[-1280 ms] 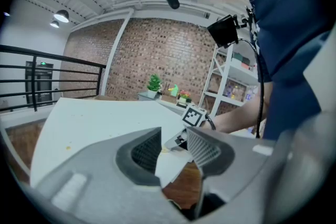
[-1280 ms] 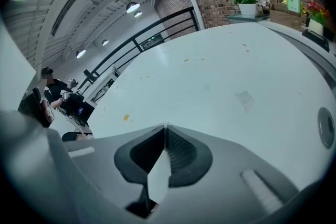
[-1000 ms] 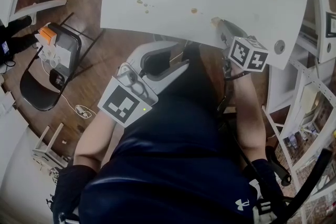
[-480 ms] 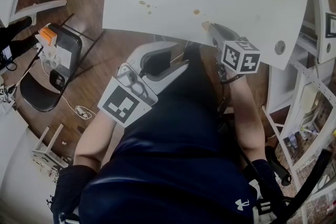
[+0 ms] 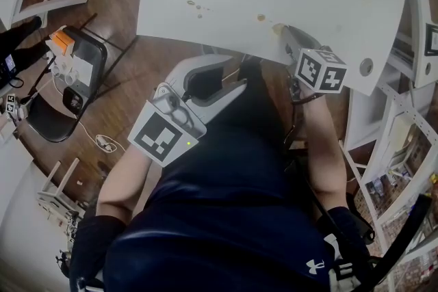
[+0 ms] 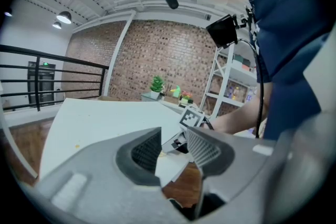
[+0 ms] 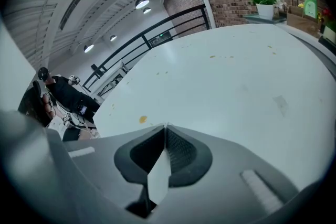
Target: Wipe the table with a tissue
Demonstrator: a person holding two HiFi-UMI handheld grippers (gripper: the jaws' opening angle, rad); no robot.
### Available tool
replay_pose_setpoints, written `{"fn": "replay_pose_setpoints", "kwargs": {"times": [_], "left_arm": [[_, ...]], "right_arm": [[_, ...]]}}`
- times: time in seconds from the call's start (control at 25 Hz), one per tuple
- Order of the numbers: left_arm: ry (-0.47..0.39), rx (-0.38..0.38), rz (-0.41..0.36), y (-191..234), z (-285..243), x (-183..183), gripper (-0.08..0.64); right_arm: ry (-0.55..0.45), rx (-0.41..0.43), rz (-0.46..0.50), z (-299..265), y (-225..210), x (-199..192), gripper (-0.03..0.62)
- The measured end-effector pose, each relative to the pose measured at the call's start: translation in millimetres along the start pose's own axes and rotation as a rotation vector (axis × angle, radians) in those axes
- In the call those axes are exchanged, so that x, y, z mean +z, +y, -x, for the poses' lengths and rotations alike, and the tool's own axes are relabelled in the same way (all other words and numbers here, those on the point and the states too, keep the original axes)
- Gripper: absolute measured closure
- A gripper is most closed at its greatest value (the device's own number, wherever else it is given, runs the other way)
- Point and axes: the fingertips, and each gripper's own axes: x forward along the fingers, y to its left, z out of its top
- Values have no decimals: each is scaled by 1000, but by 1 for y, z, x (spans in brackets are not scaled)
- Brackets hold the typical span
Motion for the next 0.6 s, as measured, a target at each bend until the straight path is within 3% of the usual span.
{"fn": "replay_pose_setpoints", "kwargs": {"times": [0.6], "left_arm": [[-20, 42, 15, 14, 25, -3, 408]], "right_arm": [[21, 11, 50, -18, 25, 8, 574]]}}
